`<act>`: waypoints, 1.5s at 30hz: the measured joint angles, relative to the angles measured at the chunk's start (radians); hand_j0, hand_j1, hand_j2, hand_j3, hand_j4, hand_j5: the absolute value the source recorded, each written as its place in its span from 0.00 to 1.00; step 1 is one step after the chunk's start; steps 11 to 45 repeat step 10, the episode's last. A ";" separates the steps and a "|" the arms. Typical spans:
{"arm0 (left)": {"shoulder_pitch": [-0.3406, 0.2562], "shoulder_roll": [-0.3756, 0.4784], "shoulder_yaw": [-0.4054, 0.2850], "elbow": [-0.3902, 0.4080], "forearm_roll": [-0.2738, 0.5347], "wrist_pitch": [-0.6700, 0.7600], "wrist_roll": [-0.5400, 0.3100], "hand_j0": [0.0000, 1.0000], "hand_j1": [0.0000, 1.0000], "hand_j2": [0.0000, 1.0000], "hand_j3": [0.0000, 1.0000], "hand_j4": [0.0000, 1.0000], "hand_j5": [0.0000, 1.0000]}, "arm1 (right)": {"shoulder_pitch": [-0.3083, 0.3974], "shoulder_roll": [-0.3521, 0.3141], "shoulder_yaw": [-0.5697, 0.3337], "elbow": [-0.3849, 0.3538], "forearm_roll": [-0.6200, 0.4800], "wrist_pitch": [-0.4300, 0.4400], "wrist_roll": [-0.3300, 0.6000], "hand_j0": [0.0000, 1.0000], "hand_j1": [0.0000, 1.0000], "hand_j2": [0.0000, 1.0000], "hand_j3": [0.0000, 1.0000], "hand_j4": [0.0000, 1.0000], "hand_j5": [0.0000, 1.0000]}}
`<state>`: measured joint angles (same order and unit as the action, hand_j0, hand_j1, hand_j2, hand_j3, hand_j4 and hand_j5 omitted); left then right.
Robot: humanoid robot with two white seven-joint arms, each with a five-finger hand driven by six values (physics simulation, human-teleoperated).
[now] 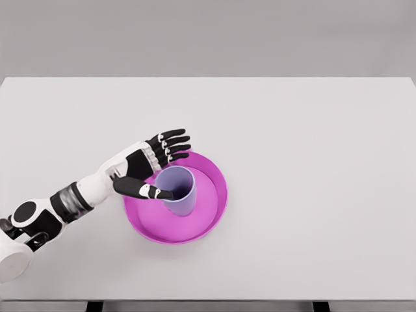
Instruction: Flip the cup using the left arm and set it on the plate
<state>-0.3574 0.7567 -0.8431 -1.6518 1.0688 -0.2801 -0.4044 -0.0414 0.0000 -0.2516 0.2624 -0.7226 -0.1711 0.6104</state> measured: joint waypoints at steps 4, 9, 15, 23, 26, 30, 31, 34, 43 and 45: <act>-0.089 0.096 0.059 -0.060 0.005 -0.002 -0.050 1.00 1.00 1.00 1.00 1.00 1.00 | 0.000 0.000 0.000 0.000 0.000 0.000 0.000 1.00 1.00 1.00 1.00 1.00 1.00; -0.144 0.256 0.090 -0.080 -0.047 0.001 -0.177 1.00 1.00 1.00 1.00 1.00 1.00 | 0.000 0.000 0.000 0.000 0.000 0.000 0.000 1.00 1.00 1.00 1.00 1.00 1.00; -0.144 0.276 0.091 -0.080 -0.053 0.001 -0.185 1.00 1.00 1.00 1.00 1.00 1.00 | 0.000 0.000 0.000 0.000 0.000 0.000 0.000 1.00 1.00 1.00 1.00 1.00 1.00; -0.144 0.276 0.091 -0.080 -0.053 0.001 -0.185 1.00 1.00 1.00 1.00 1.00 1.00 | 0.000 0.000 0.000 0.000 0.000 0.000 0.000 1.00 1.00 1.00 1.00 1.00 1.00; -0.144 0.276 0.091 -0.080 -0.053 0.001 -0.185 1.00 1.00 1.00 1.00 1.00 1.00 | 0.000 0.000 0.000 0.000 0.000 0.000 0.000 1.00 1.00 1.00 1.00 1.00 1.00; -0.144 0.276 0.091 -0.080 -0.053 0.001 -0.185 1.00 1.00 1.00 1.00 1.00 1.00 | 0.000 0.000 0.000 0.000 0.000 0.000 0.000 1.00 1.00 1.00 1.00 1.00 1.00; -0.144 0.276 0.091 -0.080 -0.053 0.001 -0.185 1.00 1.00 1.00 1.00 1.00 1.00 | 0.000 0.000 0.000 0.000 0.000 0.000 0.000 1.00 1.00 1.00 1.00 1.00 1.00; -0.144 0.276 0.091 -0.080 -0.053 0.001 -0.185 1.00 1.00 1.00 1.00 1.00 1.00 | 0.000 0.000 0.000 0.000 0.000 0.000 0.000 1.00 1.00 1.00 1.00 1.00 1.00; -0.144 0.276 0.091 -0.080 -0.053 0.001 -0.185 1.00 1.00 1.00 1.00 1.00 1.00 | 0.000 0.000 0.000 0.000 0.000 0.000 0.000 1.00 1.00 1.00 1.00 1.00 1.00; -0.144 0.276 0.091 -0.080 -0.053 0.001 -0.185 1.00 1.00 1.00 1.00 1.00 1.00 | 0.000 0.000 0.000 0.000 0.000 0.000 0.000 1.00 1.00 1.00 1.00 1.00 1.00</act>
